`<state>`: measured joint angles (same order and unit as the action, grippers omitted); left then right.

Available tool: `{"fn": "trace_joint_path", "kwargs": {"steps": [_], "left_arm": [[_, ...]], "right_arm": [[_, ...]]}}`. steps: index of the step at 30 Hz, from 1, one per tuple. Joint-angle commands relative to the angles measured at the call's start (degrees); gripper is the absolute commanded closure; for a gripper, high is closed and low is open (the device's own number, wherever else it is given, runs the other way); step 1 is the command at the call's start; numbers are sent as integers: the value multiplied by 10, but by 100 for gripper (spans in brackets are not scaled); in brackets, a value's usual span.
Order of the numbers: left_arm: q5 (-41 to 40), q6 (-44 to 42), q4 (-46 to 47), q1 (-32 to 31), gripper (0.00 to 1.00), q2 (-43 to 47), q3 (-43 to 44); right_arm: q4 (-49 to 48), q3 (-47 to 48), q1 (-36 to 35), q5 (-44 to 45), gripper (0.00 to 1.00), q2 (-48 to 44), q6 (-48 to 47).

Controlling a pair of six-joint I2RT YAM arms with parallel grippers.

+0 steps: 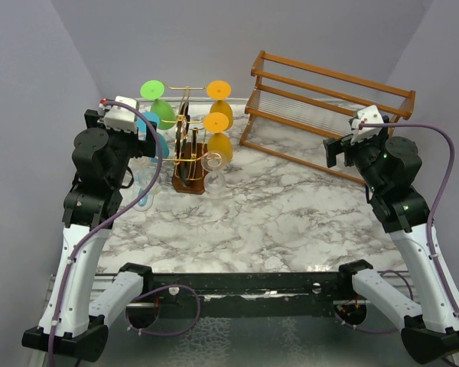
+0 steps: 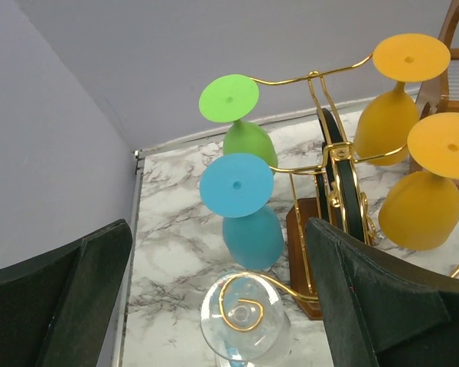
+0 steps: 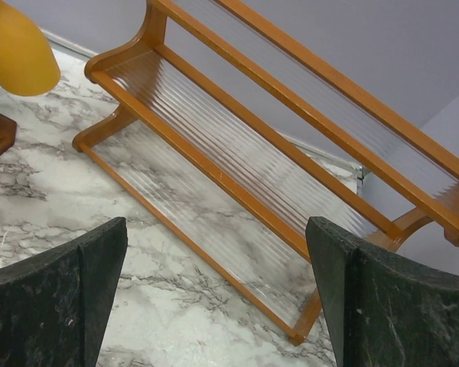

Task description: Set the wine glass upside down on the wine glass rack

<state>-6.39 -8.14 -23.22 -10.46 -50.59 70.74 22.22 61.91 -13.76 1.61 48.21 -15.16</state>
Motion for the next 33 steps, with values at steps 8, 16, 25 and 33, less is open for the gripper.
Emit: {"fn": "trace_joint_path", "kwargs": {"steps": [8, 16, 25, 33], "left_arm": [[-42, 12, 10, 4, 1, 0, -3], [-34, 10, 11, 4, 1, 1, -9], [-30, 8, 11, 4, 1, 3, -15], [-23, 4, 6, 4, 1, 4, -14]], "right_arm": [[-24, -5, 5, -4, 0, -1, -2], [-13, 1, 5, -18, 0, -2, -6], [-13, -2, 5, -23, 0, 0, -12], [-19, -2, 6, -5, 0, -1, -11]]}}
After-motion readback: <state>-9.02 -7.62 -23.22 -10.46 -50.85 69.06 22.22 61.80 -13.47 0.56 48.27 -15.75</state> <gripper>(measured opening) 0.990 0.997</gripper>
